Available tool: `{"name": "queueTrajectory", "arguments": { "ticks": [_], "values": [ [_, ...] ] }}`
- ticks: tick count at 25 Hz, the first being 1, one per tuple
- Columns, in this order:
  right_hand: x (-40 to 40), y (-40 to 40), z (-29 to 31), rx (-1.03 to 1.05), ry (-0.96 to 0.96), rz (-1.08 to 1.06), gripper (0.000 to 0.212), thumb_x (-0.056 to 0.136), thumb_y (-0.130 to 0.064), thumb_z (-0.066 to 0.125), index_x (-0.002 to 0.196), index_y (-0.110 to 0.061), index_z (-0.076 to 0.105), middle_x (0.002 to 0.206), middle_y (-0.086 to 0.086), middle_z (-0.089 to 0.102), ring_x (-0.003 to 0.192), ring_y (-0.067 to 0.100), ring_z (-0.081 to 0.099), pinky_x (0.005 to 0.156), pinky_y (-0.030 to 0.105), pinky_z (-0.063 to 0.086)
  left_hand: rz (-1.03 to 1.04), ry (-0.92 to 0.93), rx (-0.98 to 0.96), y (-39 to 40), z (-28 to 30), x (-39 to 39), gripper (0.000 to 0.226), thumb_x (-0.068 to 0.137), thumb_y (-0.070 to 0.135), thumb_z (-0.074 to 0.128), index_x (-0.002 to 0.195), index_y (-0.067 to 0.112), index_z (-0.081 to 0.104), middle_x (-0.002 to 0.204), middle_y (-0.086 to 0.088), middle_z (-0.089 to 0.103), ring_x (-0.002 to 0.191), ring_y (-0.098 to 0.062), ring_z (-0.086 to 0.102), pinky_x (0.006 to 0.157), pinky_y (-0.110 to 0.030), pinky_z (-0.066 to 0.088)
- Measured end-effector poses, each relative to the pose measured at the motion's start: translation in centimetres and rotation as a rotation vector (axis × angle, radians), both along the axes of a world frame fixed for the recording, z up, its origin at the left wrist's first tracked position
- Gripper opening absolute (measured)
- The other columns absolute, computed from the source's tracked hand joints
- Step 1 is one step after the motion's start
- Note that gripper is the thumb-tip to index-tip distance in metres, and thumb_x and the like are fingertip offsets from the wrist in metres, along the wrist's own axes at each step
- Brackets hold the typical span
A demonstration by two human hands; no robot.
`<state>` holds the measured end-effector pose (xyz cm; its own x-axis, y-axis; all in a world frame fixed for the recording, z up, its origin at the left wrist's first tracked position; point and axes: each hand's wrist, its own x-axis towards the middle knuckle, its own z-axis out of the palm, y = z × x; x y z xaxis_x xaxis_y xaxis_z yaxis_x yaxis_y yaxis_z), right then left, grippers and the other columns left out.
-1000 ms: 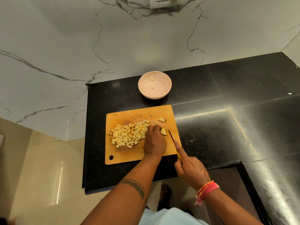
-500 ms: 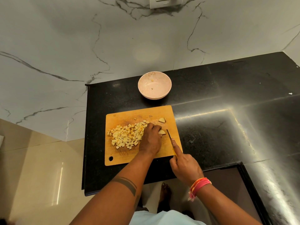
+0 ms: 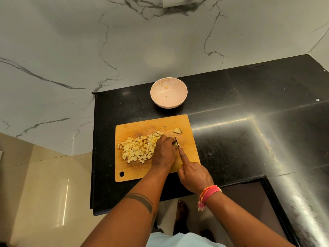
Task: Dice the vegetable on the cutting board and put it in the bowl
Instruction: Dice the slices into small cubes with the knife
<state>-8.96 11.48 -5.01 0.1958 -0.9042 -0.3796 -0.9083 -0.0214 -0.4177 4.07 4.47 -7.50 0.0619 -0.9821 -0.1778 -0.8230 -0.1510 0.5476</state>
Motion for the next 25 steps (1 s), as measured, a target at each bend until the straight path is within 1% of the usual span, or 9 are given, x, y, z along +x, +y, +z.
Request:
{"name": "queueTrajectory", "arguments": {
  "ticks": [4, 8, 11, 14, 18, 22, 25],
  "values": [
    [-0.5, 0.9, -0.5, -0.005, 0.070, 0.040, 0.079, 0.099, -0.031, 0.036, 0.159, -0.033, -0.015, 0.075, 0.007, 0.062, 0.060, 0.029, 0.059, 0.057, 0.040, 0.048, 0.013, -0.010, 0.018, 0.0, 0.0, -0.1, 0.026, 0.099, 0.024, 0.061, 0.123, 0.016, 0.068, 0.119, -0.002, 0.055, 0.114, -0.022, 0.053, 0.096, -0.037, 0.051],
    [-1.8, 3.7, -0.2, 0.048, 0.072, 0.042, 0.082, 0.098, -0.030, 0.038, 0.159, -0.032, -0.016, 0.070, -0.003, 0.054, 0.055, 0.022, 0.050, 0.056, 0.038, 0.043, 0.010, -0.003, 0.016, 0.0, 0.1, -0.1, 0.027, 0.098, 0.024, 0.064, 0.123, 0.016, 0.068, 0.121, -0.002, 0.056, 0.115, -0.021, 0.054, 0.097, -0.035, 0.050],
    [-1.9, 3.9, 0.0, 0.038, 0.027, 0.020, 0.080, 0.098, -0.031, 0.037, 0.160, -0.034, -0.014, 0.065, -0.007, 0.048, 0.055, 0.019, 0.050, 0.057, 0.038, 0.043, 0.009, -0.005, 0.002, 0.5, 0.2, 0.1, 0.029, 0.098, 0.022, 0.064, 0.126, 0.017, 0.066, 0.124, -0.001, 0.056, 0.118, -0.021, 0.052, 0.099, -0.033, 0.049],
    [-1.0, 2.3, 0.0, 0.000, 0.002, 0.008, 0.079, 0.098, -0.032, 0.036, 0.159, -0.036, -0.013, 0.064, -0.002, 0.052, 0.056, 0.023, 0.055, 0.057, 0.041, 0.048, 0.018, -0.006, 0.005, 0.8, 0.3, 0.4, 0.028, 0.100, 0.019, 0.061, 0.127, 0.016, 0.066, 0.124, -0.002, 0.056, 0.117, -0.022, 0.053, 0.097, -0.032, 0.049],
    [0.3, 0.5, 0.0, 0.005, 0.018, 0.037, 0.076, 0.100, -0.031, 0.036, 0.160, -0.035, -0.011, 0.072, 0.005, 0.058, 0.058, 0.026, 0.054, 0.057, 0.039, 0.048, 0.040, 0.007, 0.016, 0.4, 0.6, 0.5, 0.024, 0.099, 0.020, 0.061, 0.121, 0.014, 0.068, 0.120, -0.003, 0.057, 0.110, -0.023, 0.056, 0.091, -0.035, 0.051],
    [0.0, 1.2, -0.5, 0.011, 0.013, 0.035, 0.078, 0.100, -0.032, 0.036, 0.160, -0.035, -0.013, 0.068, 0.003, 0.056, 0.057, 0.025, 0.056, 0.056, 0.041, 0.050, 0.054, -0.001, 0.015, 0.4, 0.6, 0.3, 0.021, 0.100, 0.020, 0.060, 0.117, 0.014, 0.069, 0.118, -0.003, 0.057, 0.109, -0.023, 0.056, 0.089, -0.036, 0.052],
    [-1.4, 3.4, -0.6, 0.054, 0.001, 0.047, 0.081, 0.097, -0.033, 0.037, 0.158, -0.038, -0.017, 0.067, -0.002, 0.055, 0.058, 0.024, 0.057, 0.059, 0.043, 0.051, 0.049, 0.002, 0.015, 0.4, 0.7, 0.3, 0.020, 0.099, 0.020, 0.061, 0.117, 0.013, 0.068, 0.119, -0.003, 0.057, 0.110, -0.023, 0.055, 0.090, -0.035, 0.051]
  ]
}}
